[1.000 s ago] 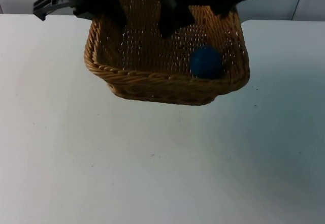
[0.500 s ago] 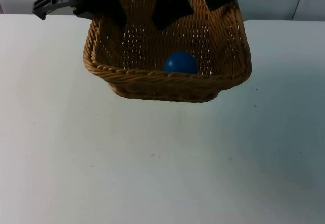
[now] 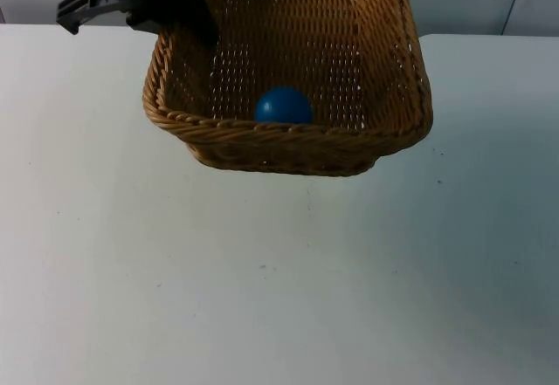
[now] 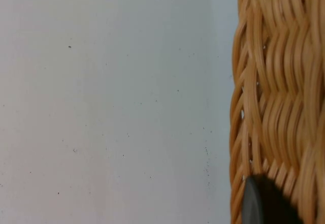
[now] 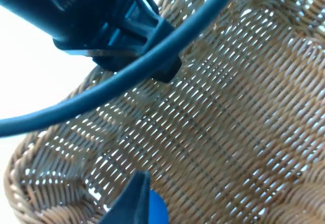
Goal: Pick up the basket with the left hand and place the ball into the basket with the right hand.
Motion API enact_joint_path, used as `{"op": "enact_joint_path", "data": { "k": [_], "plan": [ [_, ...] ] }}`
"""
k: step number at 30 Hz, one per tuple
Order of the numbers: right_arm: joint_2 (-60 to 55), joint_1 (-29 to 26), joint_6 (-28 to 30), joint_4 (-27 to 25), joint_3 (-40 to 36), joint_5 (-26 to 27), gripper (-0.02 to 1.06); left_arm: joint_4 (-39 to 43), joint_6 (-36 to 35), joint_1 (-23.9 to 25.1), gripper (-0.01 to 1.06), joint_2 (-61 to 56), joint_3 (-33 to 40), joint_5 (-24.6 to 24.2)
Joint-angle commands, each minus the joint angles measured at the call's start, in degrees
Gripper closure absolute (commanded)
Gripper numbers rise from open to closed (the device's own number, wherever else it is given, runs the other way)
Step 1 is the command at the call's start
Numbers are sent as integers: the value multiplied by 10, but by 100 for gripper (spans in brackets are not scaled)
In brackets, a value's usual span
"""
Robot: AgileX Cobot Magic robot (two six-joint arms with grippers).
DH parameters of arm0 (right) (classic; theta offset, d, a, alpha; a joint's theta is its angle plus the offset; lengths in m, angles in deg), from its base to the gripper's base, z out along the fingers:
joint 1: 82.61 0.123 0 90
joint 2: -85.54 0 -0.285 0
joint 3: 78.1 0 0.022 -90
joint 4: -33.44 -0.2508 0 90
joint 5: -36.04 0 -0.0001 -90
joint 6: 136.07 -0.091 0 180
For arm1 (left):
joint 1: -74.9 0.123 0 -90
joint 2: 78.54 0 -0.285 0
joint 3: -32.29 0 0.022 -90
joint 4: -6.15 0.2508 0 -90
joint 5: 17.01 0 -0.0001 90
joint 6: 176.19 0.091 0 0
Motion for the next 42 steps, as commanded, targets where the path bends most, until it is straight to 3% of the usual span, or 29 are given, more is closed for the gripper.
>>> {"op": "enact_joint_path", "data": {
  "k": [1,8,12,17,23,31,36,42],
  "plan": [
    [12,1,-1,6,4,-3,0,-17,0,-1,105,-4,-3,2],
    [12,-12,-1,18,4,10,0,-16,1,-1,105,-4,-3,2],
    [11,-66,-1,14,4,16,0,-16,1,-1,105,-4,-3,2],
    [17,-213,1,11,4,10,0,-16,1,-1,105,-4,-3,2],
    [28,-305,-4,9,4,7,0,-16,1,-1,105,-4,-3,4],
    [29,-315,-9,17,4,1,0,-16,1,-1,105,-4,-3,3],
    [36,-315,-20,12,4,-31,0,-16,2,-1,105,-4,-3,-5],
    [114,-315,-30,12,-24,-42,0,-16,2,-1,105,-4,-3,-8]
  ]
}}
